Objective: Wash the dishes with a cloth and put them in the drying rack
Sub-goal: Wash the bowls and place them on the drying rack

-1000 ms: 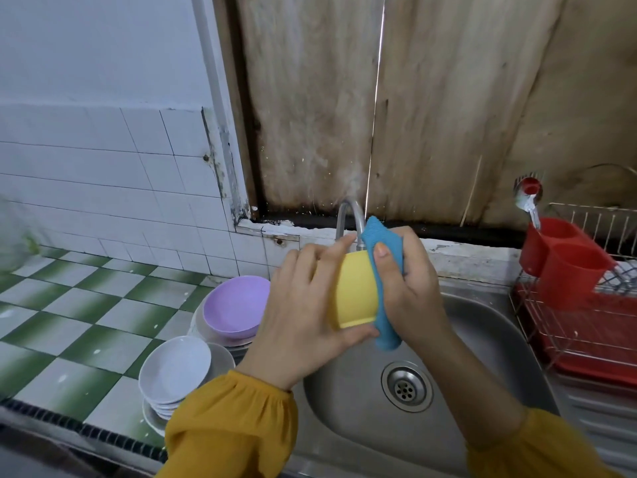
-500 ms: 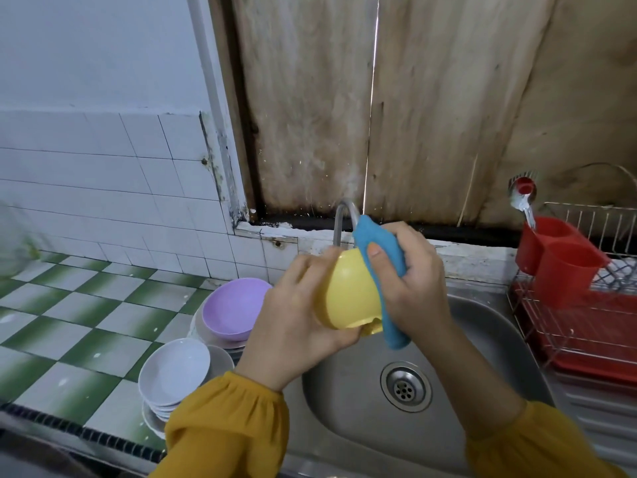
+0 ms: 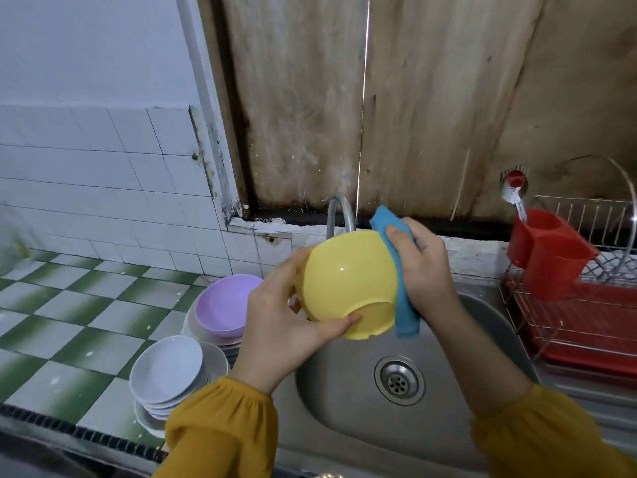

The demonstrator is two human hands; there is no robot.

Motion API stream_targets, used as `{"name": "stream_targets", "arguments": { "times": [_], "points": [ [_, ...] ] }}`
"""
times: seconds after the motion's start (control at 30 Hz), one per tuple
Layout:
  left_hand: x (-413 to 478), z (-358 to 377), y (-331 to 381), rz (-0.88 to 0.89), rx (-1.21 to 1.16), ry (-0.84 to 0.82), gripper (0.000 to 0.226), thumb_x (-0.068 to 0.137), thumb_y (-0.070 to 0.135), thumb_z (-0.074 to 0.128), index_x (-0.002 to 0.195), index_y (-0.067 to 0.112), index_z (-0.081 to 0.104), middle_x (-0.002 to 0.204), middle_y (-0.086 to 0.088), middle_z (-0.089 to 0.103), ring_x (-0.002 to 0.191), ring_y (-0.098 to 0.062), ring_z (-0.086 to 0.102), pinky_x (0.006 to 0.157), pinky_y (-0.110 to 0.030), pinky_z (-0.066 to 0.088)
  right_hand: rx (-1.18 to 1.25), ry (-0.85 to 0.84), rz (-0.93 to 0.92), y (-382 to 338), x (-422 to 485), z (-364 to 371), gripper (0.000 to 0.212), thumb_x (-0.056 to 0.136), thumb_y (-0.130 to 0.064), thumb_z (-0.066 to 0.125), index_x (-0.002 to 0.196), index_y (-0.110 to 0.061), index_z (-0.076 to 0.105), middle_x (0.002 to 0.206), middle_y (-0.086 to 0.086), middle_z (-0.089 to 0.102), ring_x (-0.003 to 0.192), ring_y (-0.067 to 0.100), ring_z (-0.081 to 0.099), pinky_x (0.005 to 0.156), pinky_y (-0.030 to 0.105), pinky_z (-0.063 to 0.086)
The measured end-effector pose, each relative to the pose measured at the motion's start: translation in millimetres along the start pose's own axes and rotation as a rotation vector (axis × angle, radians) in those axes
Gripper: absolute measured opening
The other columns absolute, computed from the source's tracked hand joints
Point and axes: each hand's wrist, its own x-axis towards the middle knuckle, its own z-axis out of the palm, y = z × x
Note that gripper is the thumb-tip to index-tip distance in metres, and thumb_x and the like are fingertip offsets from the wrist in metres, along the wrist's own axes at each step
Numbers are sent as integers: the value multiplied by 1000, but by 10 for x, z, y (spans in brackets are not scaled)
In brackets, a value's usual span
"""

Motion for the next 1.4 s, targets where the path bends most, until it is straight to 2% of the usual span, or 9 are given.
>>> {"name": "stream_targets", "arguments": {
  "times": [0.2, 0.33, 0.53, 0.7, 0.87, 0.97, 1.13, 1.3, 1.4],
  "points": [
    [79, 64, 3, 38, 275, -144, 99, 56, 37, 87, 142, 25, 39, 135, 5, 52, 115, -16, 53, 94, -37, 50, -432, 112, -123, -95, -133, 102, 38, 81, -45, 49, 64, -14, 36, 53, 0, 37, 54, 20, 41, 53, 35, 31],
    [90, 24, -70, 61, 53, 16, 83, 52, 24, 93, 122, 37, 51, 109, 27, 60, 100, 6, 57, 81, -19, 54, -126, 69, -132, -101, -34, 53, 38, 82, -45, 50, 62, -15, 39, 53, -1, 36, 51, 13, 37, 50, 30, 31],
    [119, -6, -165, -401, -417, -288, 108, 54, 33, 86, 146, 48, 31, 144, 15, 49, 132, -10, 47, 108, -49, 42, 3, 203, -198, 245, -141, 106, 42, 80, -36, 52, 57, -5, 36, 51, 5, 35, 47, 17, 35, 45, 30, 30],
    [167, 32, -73, -863, -957, -244, 102, 59, 60, 78, 148, 42, 31, 144, -9, 48, 106, -33, 64, 67, -53, 56, -170, 50, -708, 319, -315, 227, 27, 77, -21, 59, 54, -8, 52, 49, 2, 45, 46, 18, 40, 49, 26, 34],
    [174, 87, -81, -798, -730, 86, 40, 100, 44, 45, 137, 55, 36, 135, 4, 49, 112, -32, 57, 59, -42, 56, 311, -2, -6, 26, -379, 283, 25, 71, -37, 60, 52, -21, 53, 49, -5, 44, 50, 8, 42, 50, 23, 33],
    [141, 80, -161, -644, -617, 144, 31, 103, 46, 32, 131, 54, 41, 138, 7, 50, 119, -24, 55, 85, -49, 54, 435, 199, 331, -85, -105, 281, 22, 91, -31, 58, 78, -14, 54, 69, 6, 49, 59, 12, 49, 58, 25, 39],
    [155, 277, -62, -418, -537, 164, 39, 106, 26, 30, 142, 30, 44, 137, 11, 52, 126, -6, 52, 98, -11, 44, 213, -219, 384, -47, -162, 773, 42, 101, -17, 48, 140, -24, 34, 135, 5, 48, 117, 20, 53, 99, 34, 47],
    [185, 19, -164, -398, -566, 327, 40, 105, 29, 30, 144, 38, 37, 117, 28, 52, 102, 15, 54, 89, -8, 43, -326, -928, -102, 17, -450, 649, 30, 101, -13, 48, 127, -20, 59, 126, -3, 60, 113, 8, 55, 96, 22, 39],
    [159, -97, -196, -362, -577, 281, 39, 105, 27, 30, 142, 39, 38, 110, 34, 59, 99, 11, 60, 85, -10, 46, -913, -821, -270, 89, -210, 521, 41, 94, -9, 54, 132, -24, 60, 132, 3, 53, 125, 23, 46, 101, 31, 38]
  ]
}}
